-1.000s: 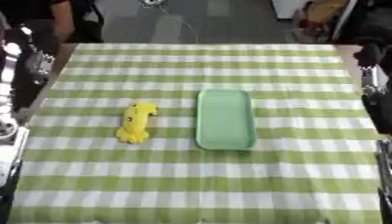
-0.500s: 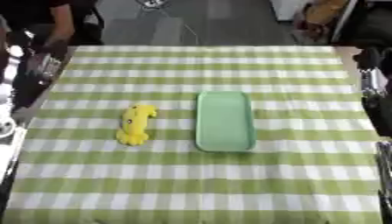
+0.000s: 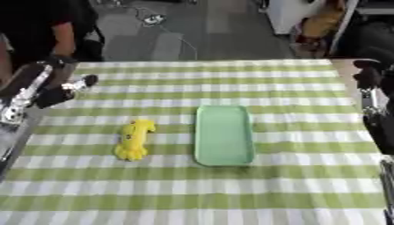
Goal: Pick up objects on the table and place them in the box.
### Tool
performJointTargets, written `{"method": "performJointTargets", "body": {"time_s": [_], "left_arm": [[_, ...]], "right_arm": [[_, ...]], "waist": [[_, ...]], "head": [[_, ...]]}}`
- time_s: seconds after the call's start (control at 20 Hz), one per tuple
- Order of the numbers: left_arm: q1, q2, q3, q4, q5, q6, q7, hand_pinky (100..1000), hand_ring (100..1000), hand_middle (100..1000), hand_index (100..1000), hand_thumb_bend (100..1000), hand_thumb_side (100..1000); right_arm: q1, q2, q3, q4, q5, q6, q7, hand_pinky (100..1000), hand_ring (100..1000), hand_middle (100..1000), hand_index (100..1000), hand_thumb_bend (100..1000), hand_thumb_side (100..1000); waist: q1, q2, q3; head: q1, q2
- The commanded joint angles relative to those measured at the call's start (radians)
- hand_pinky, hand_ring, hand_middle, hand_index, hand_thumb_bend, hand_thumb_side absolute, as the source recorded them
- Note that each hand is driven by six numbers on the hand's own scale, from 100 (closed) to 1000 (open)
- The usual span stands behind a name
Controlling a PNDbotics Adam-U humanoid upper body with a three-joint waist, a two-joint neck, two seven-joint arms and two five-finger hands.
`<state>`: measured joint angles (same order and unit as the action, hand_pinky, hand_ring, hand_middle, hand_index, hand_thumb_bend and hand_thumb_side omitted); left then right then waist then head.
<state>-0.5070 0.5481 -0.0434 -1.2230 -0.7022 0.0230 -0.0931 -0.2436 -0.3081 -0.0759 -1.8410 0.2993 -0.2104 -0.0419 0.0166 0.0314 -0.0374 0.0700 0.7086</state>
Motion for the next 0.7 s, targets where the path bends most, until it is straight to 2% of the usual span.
{"method": "performJointTargets", "body": {"time_s": [0.05, 0.7], "left_arm": [[-0.032, 0.011, -0.005, 0.025, -0.038, -0.025, -0.012, 795, 863, 883, 895, 631, 876], [-0.056, 0.001, -0.026, 0.057, -0.061, -0.051, -0.027, 792, 842, 843, 878, 622, 882]], "right_arm": [[-0.006, -0.019, -0.001, -0.008, -0.002, 0.000, 0.004, 690, 764, 778, 865, 223, 822], [-0.007, -0.019, -0.002, -0.008, -0.001, -0.001, 0.006, 690, 764, 778, 865, 219, 824]], "waist": [[0.000, -0.008, -0.001], [-0.001, -0.008, 0.001]], "head": [[0.010, -0.005], [0.011, 0.004]]}}
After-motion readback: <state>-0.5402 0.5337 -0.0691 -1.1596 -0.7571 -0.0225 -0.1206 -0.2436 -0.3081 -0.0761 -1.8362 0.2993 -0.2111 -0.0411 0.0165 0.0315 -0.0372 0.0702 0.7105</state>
